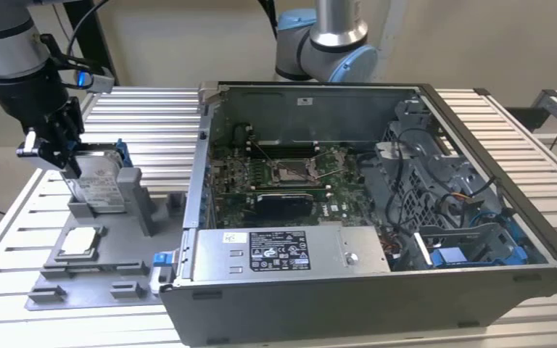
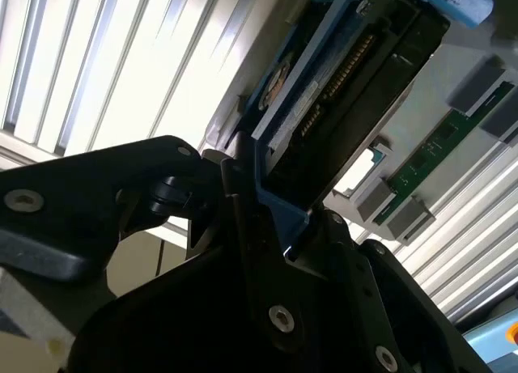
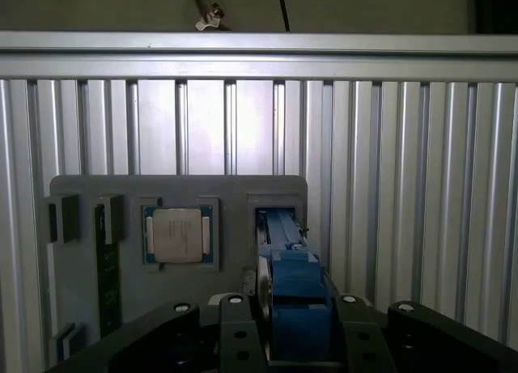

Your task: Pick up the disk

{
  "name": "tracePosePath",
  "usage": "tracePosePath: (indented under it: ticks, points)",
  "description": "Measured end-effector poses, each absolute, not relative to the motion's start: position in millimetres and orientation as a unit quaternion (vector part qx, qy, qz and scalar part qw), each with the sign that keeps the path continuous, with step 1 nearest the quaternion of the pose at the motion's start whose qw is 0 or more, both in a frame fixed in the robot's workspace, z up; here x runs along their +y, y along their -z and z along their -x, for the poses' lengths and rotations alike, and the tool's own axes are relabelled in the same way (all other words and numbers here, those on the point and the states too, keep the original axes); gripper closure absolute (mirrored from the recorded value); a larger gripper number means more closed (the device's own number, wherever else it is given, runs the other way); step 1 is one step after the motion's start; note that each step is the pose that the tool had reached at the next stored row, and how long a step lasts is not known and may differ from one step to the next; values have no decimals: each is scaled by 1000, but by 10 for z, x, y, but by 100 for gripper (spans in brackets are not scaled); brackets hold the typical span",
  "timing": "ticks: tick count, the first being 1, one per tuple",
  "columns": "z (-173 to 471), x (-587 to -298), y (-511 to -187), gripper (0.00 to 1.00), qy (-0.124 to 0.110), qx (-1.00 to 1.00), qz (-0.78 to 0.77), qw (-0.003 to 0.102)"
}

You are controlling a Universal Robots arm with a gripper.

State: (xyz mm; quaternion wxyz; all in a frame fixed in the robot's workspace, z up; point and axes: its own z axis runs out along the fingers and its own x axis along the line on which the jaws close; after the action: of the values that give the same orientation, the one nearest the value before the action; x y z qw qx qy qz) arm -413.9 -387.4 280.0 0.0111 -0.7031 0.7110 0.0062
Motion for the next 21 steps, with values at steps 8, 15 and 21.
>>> tracePosePath:
  ticks: [8,15,21]
  points:
    - [4138,-3874,-2829,100,-6,711,703,11]
    - [4138,-3874,-2812,100,0,711,703,5]
    - [4140,-3873,-2765,100,2,711,703,2]
